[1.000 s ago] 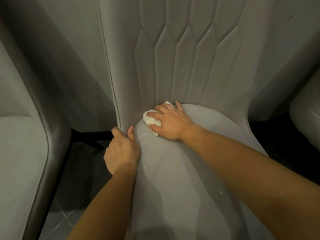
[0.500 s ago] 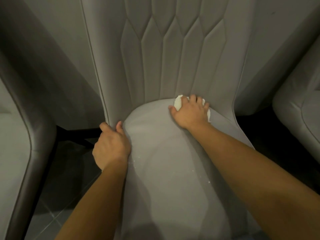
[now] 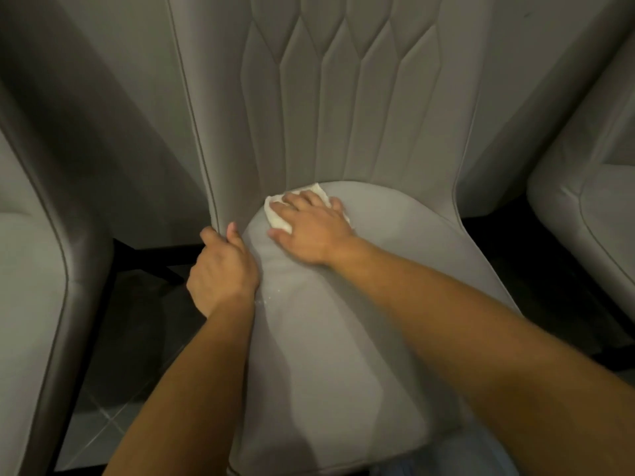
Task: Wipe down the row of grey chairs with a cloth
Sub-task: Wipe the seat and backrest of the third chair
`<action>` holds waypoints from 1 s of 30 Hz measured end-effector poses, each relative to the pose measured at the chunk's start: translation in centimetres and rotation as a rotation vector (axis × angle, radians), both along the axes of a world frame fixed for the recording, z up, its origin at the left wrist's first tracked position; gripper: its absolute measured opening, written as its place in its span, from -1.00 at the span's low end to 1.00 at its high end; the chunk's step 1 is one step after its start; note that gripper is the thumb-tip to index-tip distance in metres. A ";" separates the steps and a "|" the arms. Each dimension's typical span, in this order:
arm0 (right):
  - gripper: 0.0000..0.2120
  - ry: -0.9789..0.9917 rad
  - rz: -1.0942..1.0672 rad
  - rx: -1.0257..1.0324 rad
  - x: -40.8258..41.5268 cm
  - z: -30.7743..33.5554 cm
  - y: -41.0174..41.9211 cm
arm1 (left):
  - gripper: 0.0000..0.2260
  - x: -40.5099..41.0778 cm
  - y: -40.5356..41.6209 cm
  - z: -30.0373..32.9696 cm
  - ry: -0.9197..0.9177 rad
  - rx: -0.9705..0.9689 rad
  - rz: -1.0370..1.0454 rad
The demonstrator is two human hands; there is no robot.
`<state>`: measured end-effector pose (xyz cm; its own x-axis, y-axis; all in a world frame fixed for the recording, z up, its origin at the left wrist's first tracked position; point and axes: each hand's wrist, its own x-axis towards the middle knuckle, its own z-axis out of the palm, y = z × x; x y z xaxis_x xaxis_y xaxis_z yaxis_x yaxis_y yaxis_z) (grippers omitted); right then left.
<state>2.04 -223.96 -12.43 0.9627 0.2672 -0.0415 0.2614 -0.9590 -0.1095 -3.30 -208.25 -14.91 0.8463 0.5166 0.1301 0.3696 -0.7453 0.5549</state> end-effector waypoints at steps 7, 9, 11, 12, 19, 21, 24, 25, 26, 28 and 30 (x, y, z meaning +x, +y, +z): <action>-0.44 0.122 -0.211 -0.071 -3.4 0.2 -9.6 | -0.56 -0.1 0.1 -0.2 -0.020 0.013 -0.027; -0.43 0.142 -0.231 -0.049 -4.7 0.3 -9.4 | -0.57 0.0 0.1 -0.2 -0.024 0.012 -0.032; -0.43 0.168 -0.249 -0.028 -6.9 0.4 -8.3 | -0.57 0.0 0.3 -0.3 -0.023 0.008 -0.043; -0.43 0.165 -0.238 -0.023 -8.4 0.5 -7.7 | -0.57 0.1 0.3 -0.3 -0.021 0.004 -0.050; -0.39 0.161 -0.099 -0.033 -22.7 1.6 -6.6 | -0.56 0.3 1.1 -0.2 0.031 -0.032 -0.114; -0.37 0.186 -0.109 -0.043 -24.3 1.6 -7.1 | -0.55 0.1 1.2 -0.1 0.043 -0.035 -0.140; -0.31 0.192 -0.159 -0.026 -21.9 1.3 -6.6 | -0.47 -0.1 1.2 0.1 0.067 -0.058 -0.167; -0.31 0.182 -0.182 -0.024 -20.1 1.1 -6.2 | -0.43 -0.2 1.3 0.2 0.072 -0.084 -0.182; -0.31 0.170 -0.207 -0.021 -18.1 0.8 -5.8 | -0.39 -0.4 1.4 0.3 0.072 -0.115 -0.201; -0.31 0.162 -0.257 0.001 -13.6 0.1 -5.3 | -0.30 -0.8 1.7 0.3 0.075 -0.134 -0.244; -0.31 0.176 -0.280 0.015 -9.0 -0.3 -4.9 | -0.21 -1.6 2.1 0.3 0.114 -0.109 -0.265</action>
